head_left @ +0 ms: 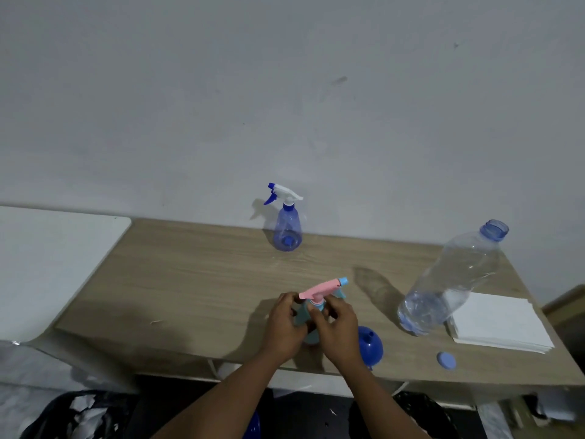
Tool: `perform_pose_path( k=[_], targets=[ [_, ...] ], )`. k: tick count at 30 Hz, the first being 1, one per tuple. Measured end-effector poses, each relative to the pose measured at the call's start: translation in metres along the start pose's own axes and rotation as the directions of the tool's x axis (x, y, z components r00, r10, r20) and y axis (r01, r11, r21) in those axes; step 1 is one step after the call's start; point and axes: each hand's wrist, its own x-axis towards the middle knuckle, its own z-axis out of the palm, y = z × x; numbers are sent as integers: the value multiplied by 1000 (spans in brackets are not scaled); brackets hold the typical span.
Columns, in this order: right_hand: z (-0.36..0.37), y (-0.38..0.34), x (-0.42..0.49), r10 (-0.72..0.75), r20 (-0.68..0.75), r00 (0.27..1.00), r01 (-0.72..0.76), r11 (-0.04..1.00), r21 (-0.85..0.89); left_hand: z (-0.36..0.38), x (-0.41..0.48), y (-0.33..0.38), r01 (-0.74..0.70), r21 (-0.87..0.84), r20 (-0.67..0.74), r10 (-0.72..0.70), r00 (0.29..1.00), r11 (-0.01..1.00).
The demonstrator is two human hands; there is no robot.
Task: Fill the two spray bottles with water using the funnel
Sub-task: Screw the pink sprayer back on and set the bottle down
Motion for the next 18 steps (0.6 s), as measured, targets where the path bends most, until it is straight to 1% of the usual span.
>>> perform_pose_path(
  k=[3, 5, 7, 11, 13, 14, 18],
  targets=[
    [12, -5, 2, 134, -109, 985, -124, 988, 95, 1, 0, -1, 11, 3, 10, -11, 1000, 1000],
    [17, -9, 2, 183, -156, 971, -164, 979, 122, 1, 0, -1, 31, 8, 27, -31, 999, 1000],
    [17, -6, 0, 165, -144, 976, -150, 983, 109, 0, -1, 0, 40, 0, 40, -40, 998, 999],
    [6, 6, -1, 52, -5, 999, -51, 998, 24, -1, 0, 2, 20, -8, 23, -19, 1000, 1000],
    [4, 3, 0, 2, -18, 1000, -2, 1000, 19, 0, 1, 1, 34, -15, 22, -34, 999, 999],
    [5, -1, 1, 8, -45, 999, -7, 999, 35, 1, 1, 1, 44, -10, 22, -44, 999, 999],
    [13, -6, 4, 183, -113, 977, -168, 977, 130, 1, 2, 2, 32, 12, 16, -32, 999, 999]
  ],
)
